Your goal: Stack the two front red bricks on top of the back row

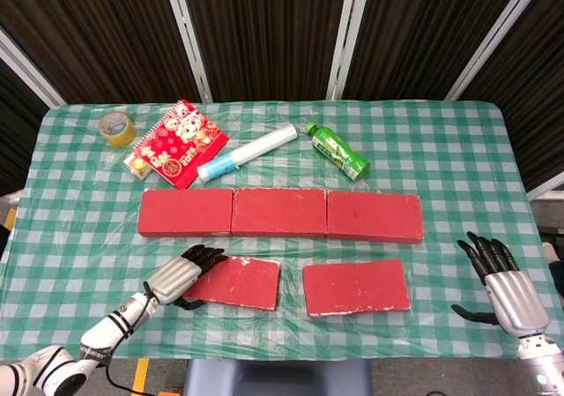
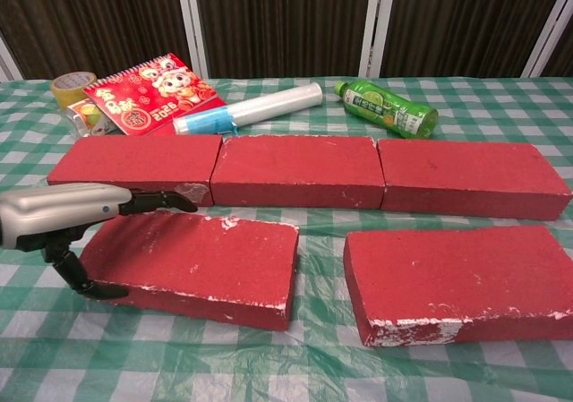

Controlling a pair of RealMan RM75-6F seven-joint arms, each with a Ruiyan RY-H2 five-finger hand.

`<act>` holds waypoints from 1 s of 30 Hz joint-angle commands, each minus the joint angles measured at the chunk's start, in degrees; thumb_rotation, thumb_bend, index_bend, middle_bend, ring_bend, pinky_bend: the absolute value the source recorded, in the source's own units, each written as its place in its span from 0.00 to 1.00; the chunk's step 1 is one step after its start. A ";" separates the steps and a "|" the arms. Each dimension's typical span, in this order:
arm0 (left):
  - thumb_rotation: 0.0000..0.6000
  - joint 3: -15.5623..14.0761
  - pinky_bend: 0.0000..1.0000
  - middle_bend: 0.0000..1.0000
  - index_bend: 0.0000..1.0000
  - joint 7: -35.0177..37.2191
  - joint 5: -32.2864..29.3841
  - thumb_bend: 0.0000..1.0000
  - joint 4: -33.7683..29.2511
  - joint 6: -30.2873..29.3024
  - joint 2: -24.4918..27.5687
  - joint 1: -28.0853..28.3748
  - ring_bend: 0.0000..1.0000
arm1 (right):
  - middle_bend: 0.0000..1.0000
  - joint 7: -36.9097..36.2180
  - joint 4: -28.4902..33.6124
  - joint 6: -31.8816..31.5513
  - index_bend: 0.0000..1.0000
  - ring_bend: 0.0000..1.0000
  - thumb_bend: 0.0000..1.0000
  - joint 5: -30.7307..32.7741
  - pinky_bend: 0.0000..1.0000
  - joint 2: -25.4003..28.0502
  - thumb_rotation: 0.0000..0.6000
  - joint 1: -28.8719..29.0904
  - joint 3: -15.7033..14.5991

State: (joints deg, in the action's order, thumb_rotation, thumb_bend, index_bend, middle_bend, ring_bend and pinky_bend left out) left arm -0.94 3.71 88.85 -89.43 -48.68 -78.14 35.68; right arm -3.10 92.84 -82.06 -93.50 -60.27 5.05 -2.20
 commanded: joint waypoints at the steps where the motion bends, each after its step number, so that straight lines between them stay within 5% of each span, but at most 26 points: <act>1: 1.00 -0.04 0.00 0.00 0.00 -0.11 -0.52 0.26 0.31 0.74 -0.01 0.61 0.00 | 0.00 0.14 0.22 0.21 0.00 0.00 0.13 0.22 0.00 0.12 1.00 0.00 -0.05; 21: 1.00 0.02 0.00 0.00 0.00 -1.45 -4.31 0.26 0.66 5.09 1.30 4.17 0.01 | 0.00 1.28 0.72 0.97 0.00 0.00 0.13 1.04 0.00 0.06 1.00 0.15 0.04; 30: 1.00 -0.66 0.39 0.00 0.00 -2.32 -5.96 0.25 -0.04 5.50 1.90 4.17 0.33 | 0.00 1.00 0.76 0.75 0.00 0.00 0.13 0.86 0.00 0.15 1.00 0.07 -0.02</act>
State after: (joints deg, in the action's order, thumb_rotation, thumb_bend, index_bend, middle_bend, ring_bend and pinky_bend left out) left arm -1.45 1.59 82.93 -89.26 -42.73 -76.41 40.08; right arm -2.11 93.60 -81.30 -92.64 -60.11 5.13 -2.22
